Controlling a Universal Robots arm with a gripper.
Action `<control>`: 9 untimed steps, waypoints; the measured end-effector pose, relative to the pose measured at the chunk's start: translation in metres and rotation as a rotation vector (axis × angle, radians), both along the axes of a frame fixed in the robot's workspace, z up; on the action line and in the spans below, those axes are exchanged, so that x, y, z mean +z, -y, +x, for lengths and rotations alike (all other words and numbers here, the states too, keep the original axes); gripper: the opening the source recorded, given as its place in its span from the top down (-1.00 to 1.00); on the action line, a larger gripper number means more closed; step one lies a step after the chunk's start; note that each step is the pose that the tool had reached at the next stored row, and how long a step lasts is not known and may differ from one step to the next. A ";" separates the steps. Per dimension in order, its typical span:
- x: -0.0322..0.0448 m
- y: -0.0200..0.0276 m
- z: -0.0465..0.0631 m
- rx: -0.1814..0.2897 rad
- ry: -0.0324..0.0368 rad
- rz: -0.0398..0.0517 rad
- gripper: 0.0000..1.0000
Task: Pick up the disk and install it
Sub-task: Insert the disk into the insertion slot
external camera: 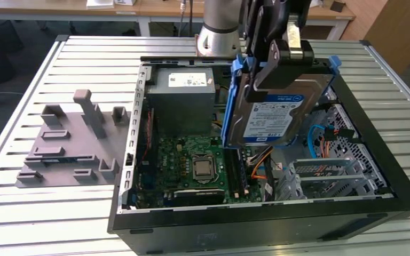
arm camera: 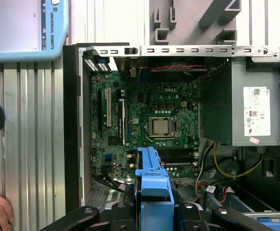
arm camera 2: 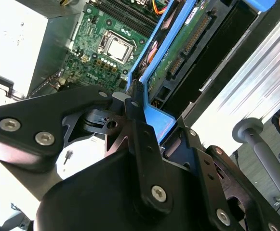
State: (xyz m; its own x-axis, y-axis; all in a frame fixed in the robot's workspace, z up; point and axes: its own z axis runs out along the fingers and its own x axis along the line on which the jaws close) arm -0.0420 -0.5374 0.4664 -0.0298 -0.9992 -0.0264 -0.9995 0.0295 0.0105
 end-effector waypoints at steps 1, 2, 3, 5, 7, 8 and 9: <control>0.0000 0.0008 0.001 0.000 0.0000 0.0000 0.27; 0.0000 0.0013 0.001 0.000 0.0000 -0.0001 0.27; 0.0000 0.0019 0.002 0.000 0.0000 -0.0001 0.27; -0.0001 0.0031 0.003 0.000 0.0000 -0.0001 0.27; -0.0002 0.0044 0.004 0.000 0.0000 -0.0001 0.27; -0.0002 0.0051 0.004 0.000 0.0000 0.0000 0.27; -0.0003 0.0060 0.005 0.000 0.0000 -0.0001 0.27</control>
State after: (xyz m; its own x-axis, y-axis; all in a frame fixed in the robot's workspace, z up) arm -0.0371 -0.5434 0.4661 -0.0298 -0.9992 -0.0263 -0.9995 0.0295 0.0104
